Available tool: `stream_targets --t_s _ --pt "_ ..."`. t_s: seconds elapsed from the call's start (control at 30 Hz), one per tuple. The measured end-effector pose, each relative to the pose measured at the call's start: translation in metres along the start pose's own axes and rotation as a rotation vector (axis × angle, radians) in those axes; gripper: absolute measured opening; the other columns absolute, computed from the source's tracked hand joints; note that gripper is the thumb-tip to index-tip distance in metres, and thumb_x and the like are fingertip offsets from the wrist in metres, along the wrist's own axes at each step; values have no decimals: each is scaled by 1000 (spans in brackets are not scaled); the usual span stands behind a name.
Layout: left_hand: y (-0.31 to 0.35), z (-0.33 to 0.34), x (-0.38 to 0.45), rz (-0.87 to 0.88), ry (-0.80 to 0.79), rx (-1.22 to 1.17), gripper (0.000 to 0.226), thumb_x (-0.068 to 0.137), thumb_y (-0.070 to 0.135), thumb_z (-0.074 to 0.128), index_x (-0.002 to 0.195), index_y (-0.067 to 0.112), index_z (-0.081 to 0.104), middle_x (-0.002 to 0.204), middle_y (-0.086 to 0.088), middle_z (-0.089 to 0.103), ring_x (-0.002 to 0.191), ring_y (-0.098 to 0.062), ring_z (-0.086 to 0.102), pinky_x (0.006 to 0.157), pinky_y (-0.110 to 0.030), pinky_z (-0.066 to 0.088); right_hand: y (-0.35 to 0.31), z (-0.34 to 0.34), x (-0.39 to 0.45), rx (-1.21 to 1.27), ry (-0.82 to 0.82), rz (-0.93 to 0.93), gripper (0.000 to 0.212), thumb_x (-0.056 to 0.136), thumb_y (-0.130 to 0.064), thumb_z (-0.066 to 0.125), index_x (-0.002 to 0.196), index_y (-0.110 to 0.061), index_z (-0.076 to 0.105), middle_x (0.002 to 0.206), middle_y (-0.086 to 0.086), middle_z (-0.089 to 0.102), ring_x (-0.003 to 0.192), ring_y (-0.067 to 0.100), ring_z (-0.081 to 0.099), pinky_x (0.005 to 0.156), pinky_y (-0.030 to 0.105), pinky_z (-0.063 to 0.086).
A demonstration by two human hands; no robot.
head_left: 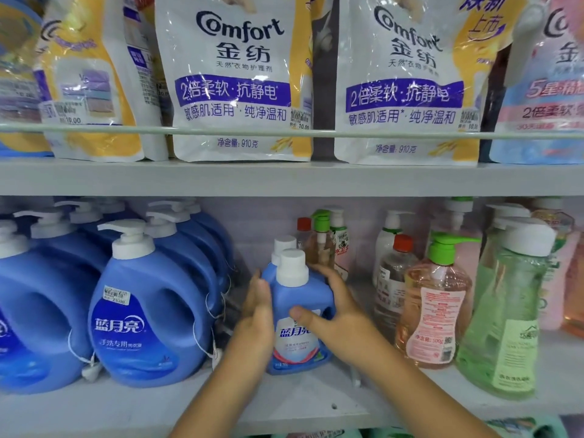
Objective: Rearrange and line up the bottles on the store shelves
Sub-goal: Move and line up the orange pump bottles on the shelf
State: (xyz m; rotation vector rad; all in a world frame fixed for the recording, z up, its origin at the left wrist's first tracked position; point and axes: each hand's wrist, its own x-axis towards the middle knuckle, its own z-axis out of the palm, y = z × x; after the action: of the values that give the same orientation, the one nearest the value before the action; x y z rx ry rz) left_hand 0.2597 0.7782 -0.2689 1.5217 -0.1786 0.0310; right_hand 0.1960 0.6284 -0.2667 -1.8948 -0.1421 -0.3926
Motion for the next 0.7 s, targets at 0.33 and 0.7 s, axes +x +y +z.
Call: stream_targets --t_s 0.33,0.7 --pt "-4 -5 -19 230 3 215 48 108 40 21 153 35 36 153 9 45 136 -2 41 108 -18 28 11 28 -7 -89 176 -14 75 70 -53 83 131 -41 42 134 -10 48 120 -1 53 99 23 50" --pt "-1 -14 -20 164 31 136 46 105 55 27 144 45 49 147 14 53 135 -4 48 119 -34 35 8 33 -5 -102 195 -33 65 76 -36 86 123 -44 41 134 -10 42 116 -15 44 86 -2 37"
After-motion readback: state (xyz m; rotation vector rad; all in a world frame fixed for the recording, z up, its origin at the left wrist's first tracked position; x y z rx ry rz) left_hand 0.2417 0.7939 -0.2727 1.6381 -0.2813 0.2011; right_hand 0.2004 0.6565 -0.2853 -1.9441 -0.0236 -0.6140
